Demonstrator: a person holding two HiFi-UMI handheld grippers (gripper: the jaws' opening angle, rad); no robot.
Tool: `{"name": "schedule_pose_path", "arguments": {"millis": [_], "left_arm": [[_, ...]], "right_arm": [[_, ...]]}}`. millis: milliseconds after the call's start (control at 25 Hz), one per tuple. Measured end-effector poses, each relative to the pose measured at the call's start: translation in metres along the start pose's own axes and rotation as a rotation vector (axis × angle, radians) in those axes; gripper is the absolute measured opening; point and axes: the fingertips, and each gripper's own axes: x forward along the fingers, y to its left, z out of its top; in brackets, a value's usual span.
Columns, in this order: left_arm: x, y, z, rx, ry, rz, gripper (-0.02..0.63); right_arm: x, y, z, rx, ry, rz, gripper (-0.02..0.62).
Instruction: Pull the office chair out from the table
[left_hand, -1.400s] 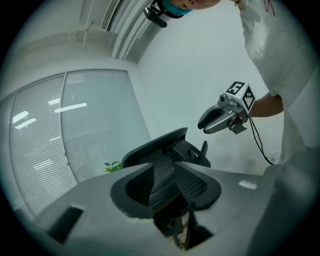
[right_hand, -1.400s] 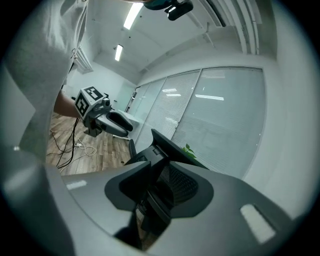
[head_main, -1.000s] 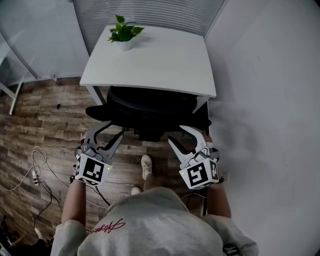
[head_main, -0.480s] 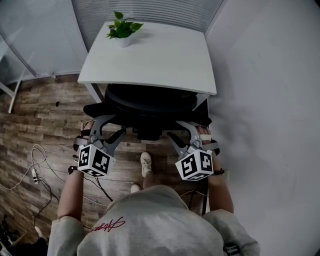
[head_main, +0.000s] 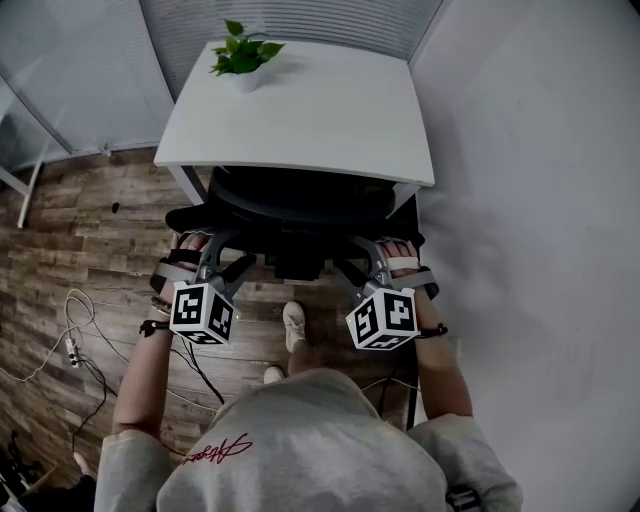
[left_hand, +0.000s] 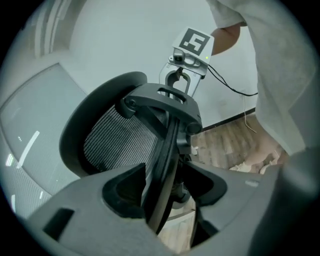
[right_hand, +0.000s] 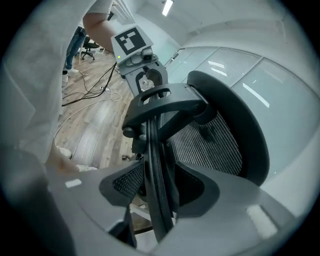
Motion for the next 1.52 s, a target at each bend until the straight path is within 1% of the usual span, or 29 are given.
{"name": "schedule_pose_path", "arguments": {"millis": [240,440,560,800,1040,1120,1240,1360,1440,1520], "left_arm": [[0.006,-0.005,-0.007,0.106,0.062,-0.024,0.229],[0.011,-0.005,-0.009,0.205,0.113,-0.033,0.229],[0.016,-0.006,-0.01,0.263,0.148,-0.053,0.229],[0.026,-0.016,-0.007,0.33,0.167,-0.112,0.216],[0.036,-0.025,-0.007,0.331,0.166,-0.154,0.195],[0.039,-0.024,-0.007,0.338,0.168,-0.148,0.19],[0.041,-0.023,-0.005,0.319,0.16,-0.151,0.181],[0.042,-0.02,-0.003,0.302,0.147,-0.115,0.167],[0.043,-0.018,-0.002,0.31,0.145,-0.09,0.156],[0.044,-0.015,-0.001,0.316,0.143,-0.063,0.132]], "right_arm": [[0.011,0.006,-0.005,-0.051,0.039,0.031,0.201],[0.017,0.009,-0.005,-0.077,0.05,0.053,0.201],[0.019,0.013,-0.003,-0.106,0.057,0.075,0.199],[0.024,0.017,-0.003,-0.15,0.079,0.107,0.198],[0.032,0.023,-0.007,-0.153,0.079,0.14,0.195],[0.035,0.024,-0.007,-0.153,0.076,0.148,0.193],[0.039,0.024,-0.008,-0.158,0.08,0.152,0.189],[0.041,0.025,-0.007,-0.163,0.074,0.136,0.172],[0.042,0.023,-0.008,-0.178,0.07,0.118,0.16],[0.043,0.021,-0.009,-0.186,0.069,0.098,0.139]]}}
